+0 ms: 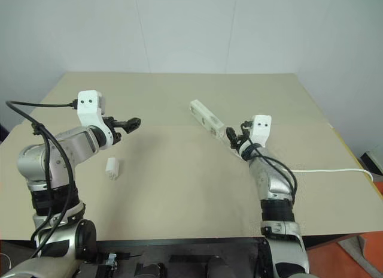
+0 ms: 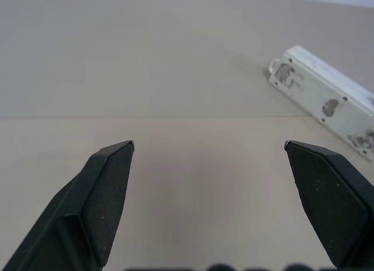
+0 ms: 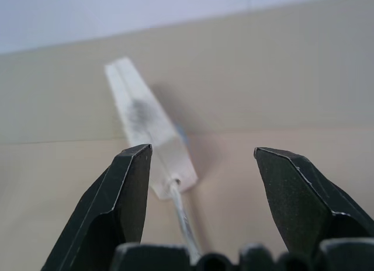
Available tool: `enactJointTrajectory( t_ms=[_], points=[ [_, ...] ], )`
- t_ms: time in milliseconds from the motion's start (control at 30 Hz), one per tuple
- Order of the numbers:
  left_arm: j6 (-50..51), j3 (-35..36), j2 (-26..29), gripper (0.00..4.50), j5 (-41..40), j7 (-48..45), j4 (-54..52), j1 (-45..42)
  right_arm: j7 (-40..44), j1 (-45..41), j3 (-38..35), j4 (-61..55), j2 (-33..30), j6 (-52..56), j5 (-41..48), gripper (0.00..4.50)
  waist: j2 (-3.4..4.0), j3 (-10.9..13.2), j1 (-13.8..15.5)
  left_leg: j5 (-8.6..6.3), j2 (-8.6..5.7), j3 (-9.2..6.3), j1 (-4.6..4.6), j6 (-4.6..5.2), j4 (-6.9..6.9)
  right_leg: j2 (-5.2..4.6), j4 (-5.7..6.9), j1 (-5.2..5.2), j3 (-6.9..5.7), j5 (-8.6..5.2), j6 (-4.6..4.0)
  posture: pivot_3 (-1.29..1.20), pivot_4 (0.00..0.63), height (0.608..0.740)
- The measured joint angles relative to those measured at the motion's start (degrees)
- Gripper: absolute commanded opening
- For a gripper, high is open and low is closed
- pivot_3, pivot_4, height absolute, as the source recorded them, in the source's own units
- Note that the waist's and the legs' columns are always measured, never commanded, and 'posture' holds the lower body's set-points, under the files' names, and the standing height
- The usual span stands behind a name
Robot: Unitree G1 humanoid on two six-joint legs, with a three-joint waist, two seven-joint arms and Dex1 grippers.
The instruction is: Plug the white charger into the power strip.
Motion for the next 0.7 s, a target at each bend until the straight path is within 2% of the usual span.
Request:
enactJointTrajectory(
  t_ms=[100, 200, 267, 367, 467, 567, 700],
  points=[
    [-4.6, -0.4, 1.2, 4.50, 0.0, -1.8, -3.2, 3.6, 8.9, 1.6, 2.7, -4.0, -3.7, -3.7, 0.3, 3.39, 0.00, 0.0, 0.0, 0.00, 0.01, 0.01, 0.02, 0.00, -0.06, 0.01, -0.01, 0.00, 0.00, 0.01, -0.01, 0.00, 0.150, 0.740],
    [-6.8, 0.4, 7.8, 4.50, -4.2, -10.8, -4.9, 7.7, 18.4, 4.3, 3.6, -10.3, -9.5, -3.6, 3.0, 3.39, 0.01, 0.0, 0.1, 0.00, 0.02, -0.02, 0.02, 0.00, -0.09, 0.02, 0.00, -0.02, -0.04, 0.00, 0.00, 0.00, 0.150, 0.740],
    [-7.9, 1.5, 14.3, 4.50, -7.5, -18.2, -6.4, 10.5, 24.2, 7.0, 3.7, -14.5, -13.7, -2.2, 5.5, 3.39, 0.01, 0.0, 0.1, 0.00, 0.02, 0.00, 0.06, 0.00, -0.08, 0.02, -0.01, 0.02, -0.04, -0.02, 0.01, 0.00, 0.150, 0.740],
    [-12.5, 1.6, 22.0, 4.50, -7.8, -25.0, -7.9, 15.0, 28.3, 9.3, 3.4, -17.8, -17.6, 0.3, 7.8, 3.39, 0.02, 0.0, 0.1, 0.00, 0.02, 0.04, 0.15, 0.00, -0.07, 0.01, -0.02, 0.09, 0.00, -0.21, 0.32, 0.00, 0.150, 0.740],
    [-26.4, 2.0, 28.4, 4.50, -4.5, -34.6, -9.2, 26.6, 32.6, 13.4, 2.0, -21.3, -23.5, 2.2, 9.7, 3.39, 0.05, 0.0, 0.2, 0.00, 0.04, 0.11, 0.18, 0.00, -0.11, -0.01, -0.05, 0.09, 0.03, -0.26, 0.21, 0.00, 0.150, 0.740],
    [-36.5, 4.5, 30.9, 4.50, -3.8, -43.9, -8.4, 34.7, 35.3, 16.1, 0.8, -22.4, -27.5, 2.8, 9.6, 3.39, 0.02, 0.0, 0.8, 0.00, 0.09, 0.12, 0.14, 0.01, -0.09, 0.02, -0.06, 0.04, 0.01, -0.29, 0.21, 0.00, 0.150, 0.740],
    [-38.3, 8.7, 34.4, 4.50, -5.8, -50.0, -7.9, 37.8, 35.2, 17.1, -0.1, -22.5, -28.9, 3.0, 9.4, 3.39, 0.03, 0.1, 1.4, 0.06, 0.10, 0.17, 0.20, 0.10, -0.08, 0.03, -0.05, 0.05, 0.02, -0.39, 0.26, 0.00, 0.150, 0.740]
  ],
)
